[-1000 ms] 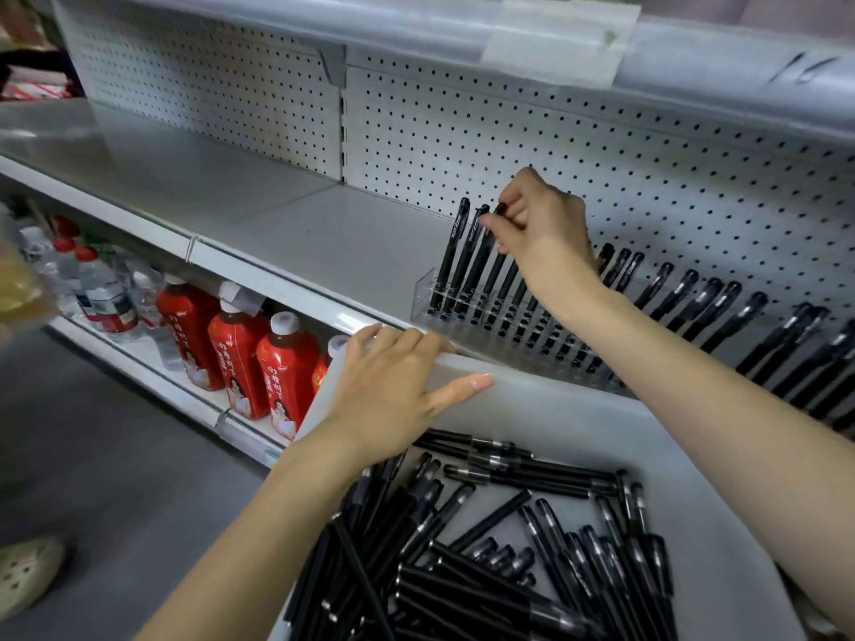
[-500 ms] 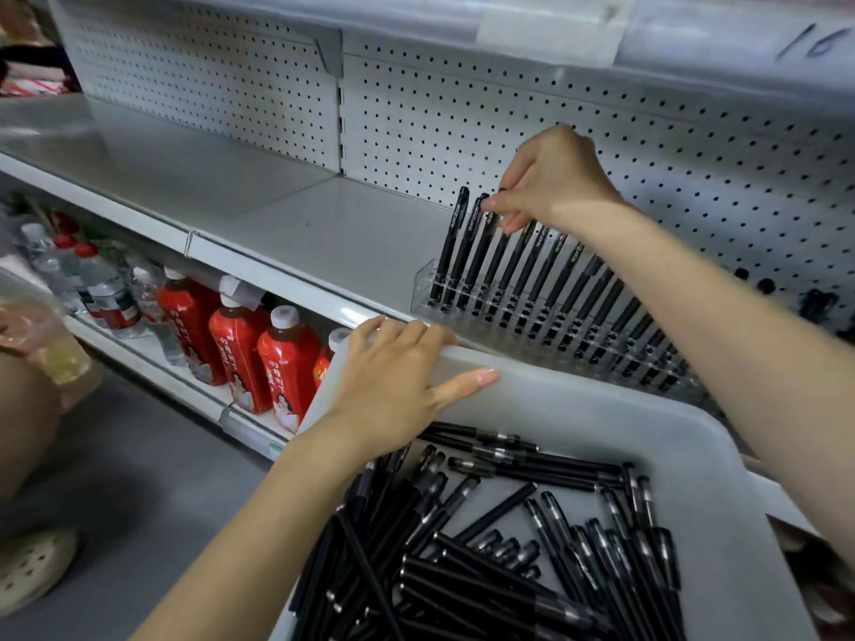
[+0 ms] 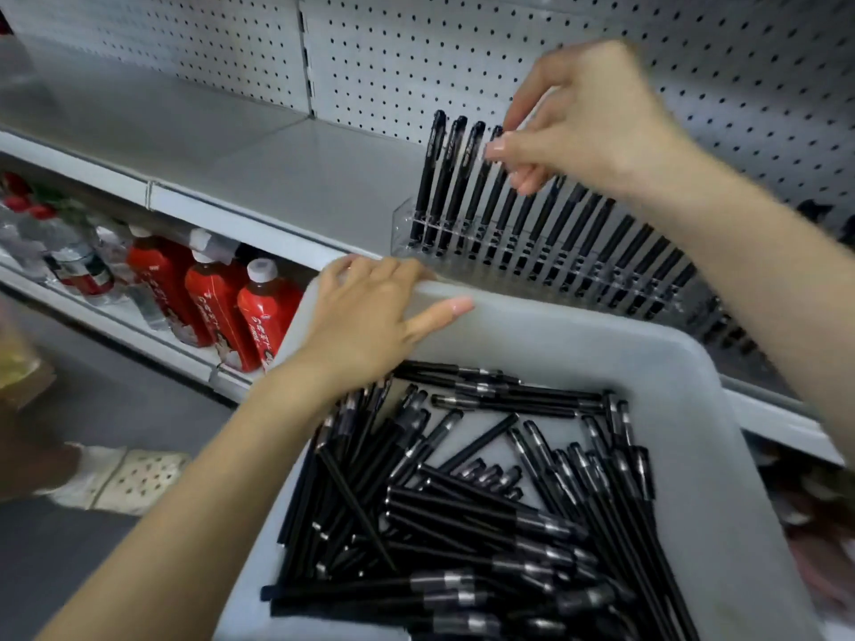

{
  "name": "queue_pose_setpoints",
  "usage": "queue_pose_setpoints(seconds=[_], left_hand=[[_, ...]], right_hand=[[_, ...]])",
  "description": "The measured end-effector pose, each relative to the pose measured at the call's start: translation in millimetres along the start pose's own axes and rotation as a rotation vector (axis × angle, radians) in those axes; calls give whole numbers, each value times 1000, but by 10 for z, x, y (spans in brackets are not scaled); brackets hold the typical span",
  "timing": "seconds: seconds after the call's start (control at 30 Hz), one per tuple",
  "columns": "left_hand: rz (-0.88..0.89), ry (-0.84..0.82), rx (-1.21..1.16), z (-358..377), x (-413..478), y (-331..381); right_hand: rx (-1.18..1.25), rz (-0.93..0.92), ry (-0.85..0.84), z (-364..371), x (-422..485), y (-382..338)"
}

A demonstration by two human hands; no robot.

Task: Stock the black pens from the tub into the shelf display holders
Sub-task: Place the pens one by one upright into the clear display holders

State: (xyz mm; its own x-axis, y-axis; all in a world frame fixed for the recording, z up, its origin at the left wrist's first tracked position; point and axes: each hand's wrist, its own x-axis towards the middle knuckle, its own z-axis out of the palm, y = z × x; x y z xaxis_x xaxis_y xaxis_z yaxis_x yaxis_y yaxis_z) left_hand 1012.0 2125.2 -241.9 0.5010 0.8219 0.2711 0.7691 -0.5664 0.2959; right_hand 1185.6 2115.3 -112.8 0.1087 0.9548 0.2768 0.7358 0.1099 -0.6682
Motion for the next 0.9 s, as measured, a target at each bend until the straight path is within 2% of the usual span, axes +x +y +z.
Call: queue_pose_setpoints(seconds=[0.13,0.27,0.37,0.6,0.73,0.9], left_hand=[[5,48,-19,12,-6,-36],[5,55,-9,27,-11,-14],[6,51,20,40,-13,5],[14,56,17,62,9,56],[23,70,-1,51,-6,58],[13,55,-25,42,-7,85]], right_hand=[[228,129,-187,26,-787,301],[52,268,-322,299,-1207,885],[-119,278,-399,453,-1381,1127],[-354,254,-416,686,-1452,1164],[-323,269,-434,684,-1414,1142],[-152,302,-385,527,-1355,1095]])
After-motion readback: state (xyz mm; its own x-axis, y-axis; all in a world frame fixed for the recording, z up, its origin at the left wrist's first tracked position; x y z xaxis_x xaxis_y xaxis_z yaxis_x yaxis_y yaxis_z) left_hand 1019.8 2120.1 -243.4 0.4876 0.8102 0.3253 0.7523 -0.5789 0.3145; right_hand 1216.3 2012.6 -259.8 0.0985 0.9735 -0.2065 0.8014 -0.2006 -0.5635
